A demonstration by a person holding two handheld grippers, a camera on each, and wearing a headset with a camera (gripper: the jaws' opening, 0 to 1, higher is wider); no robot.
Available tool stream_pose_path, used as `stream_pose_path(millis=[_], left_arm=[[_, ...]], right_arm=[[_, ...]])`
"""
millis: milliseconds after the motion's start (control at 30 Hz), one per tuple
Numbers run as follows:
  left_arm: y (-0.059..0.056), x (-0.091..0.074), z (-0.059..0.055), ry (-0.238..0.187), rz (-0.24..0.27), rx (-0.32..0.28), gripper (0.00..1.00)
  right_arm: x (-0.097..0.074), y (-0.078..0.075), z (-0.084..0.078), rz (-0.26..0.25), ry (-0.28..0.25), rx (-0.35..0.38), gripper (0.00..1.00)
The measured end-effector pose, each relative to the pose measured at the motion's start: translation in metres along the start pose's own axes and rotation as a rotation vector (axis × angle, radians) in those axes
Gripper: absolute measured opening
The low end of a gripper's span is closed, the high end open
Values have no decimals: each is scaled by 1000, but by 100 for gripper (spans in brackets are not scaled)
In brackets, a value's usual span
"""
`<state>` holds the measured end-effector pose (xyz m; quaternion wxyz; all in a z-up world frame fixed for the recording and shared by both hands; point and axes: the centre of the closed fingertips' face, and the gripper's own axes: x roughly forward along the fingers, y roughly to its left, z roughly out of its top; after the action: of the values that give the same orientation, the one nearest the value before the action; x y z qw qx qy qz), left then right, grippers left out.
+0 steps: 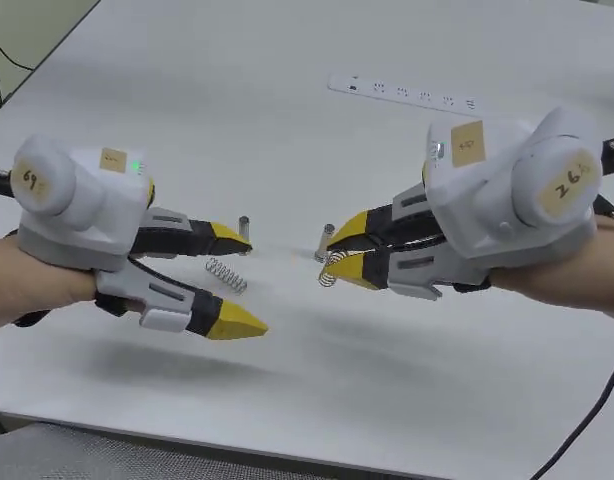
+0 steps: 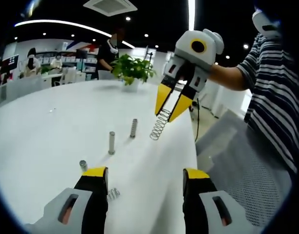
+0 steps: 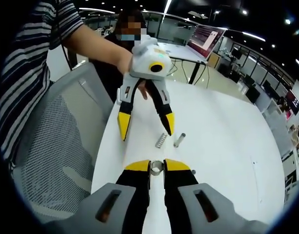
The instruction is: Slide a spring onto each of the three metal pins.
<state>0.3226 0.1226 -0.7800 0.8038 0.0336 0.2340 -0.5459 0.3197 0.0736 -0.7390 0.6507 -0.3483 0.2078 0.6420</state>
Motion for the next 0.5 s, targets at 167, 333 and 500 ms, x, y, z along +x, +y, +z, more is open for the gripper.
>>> stream_pose_path(millis=[167,333,500], left_arm=[[12,-11,-1,-20,51,-11,70],[23,-22,-7,-27,102,-34,77],[29,-29,-8,-44,133,-51,87]], right_arm=[[1,-1,-5,-2,16,2,7],[1,-4,-10,-2,33,13,7],[2,-4,-12,5,41,13,7]])
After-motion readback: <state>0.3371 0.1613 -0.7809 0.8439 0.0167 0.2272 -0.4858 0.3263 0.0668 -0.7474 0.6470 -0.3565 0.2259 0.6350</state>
